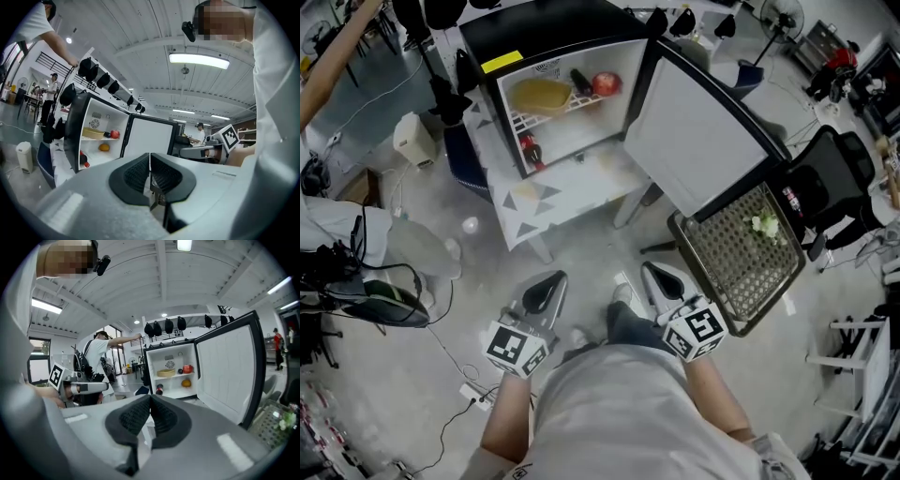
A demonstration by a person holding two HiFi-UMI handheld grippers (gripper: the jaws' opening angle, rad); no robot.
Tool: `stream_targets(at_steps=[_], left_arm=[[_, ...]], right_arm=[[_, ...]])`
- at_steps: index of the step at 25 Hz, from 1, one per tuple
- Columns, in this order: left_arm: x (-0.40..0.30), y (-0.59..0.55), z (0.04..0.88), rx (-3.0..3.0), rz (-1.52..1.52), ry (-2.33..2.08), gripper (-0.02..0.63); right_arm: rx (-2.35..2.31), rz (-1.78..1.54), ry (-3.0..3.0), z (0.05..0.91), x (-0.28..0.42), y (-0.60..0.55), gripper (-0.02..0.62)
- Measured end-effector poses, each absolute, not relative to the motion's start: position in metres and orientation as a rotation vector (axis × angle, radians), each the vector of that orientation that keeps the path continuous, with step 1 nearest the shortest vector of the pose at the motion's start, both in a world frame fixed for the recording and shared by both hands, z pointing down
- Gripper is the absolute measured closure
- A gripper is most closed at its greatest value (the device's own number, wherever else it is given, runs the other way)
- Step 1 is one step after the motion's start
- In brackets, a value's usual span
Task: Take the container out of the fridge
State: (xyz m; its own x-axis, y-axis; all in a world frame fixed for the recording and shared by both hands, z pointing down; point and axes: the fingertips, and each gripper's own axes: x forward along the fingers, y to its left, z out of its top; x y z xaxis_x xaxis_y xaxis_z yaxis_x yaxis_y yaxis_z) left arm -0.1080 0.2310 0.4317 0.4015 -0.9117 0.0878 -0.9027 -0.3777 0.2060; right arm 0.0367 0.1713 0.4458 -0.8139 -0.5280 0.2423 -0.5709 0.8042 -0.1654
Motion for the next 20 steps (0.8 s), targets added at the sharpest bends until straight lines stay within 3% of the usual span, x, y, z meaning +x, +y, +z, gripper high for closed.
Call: stream_targets(at_steps=[20], left_arm=[[-0.099, 0.051, 0.44, 2.336, 0.006, -1.722, 0.589]], right_arm=[[0.746, 0.396, -2.858, 0.451, 0.039, -0.011, 0.595]])
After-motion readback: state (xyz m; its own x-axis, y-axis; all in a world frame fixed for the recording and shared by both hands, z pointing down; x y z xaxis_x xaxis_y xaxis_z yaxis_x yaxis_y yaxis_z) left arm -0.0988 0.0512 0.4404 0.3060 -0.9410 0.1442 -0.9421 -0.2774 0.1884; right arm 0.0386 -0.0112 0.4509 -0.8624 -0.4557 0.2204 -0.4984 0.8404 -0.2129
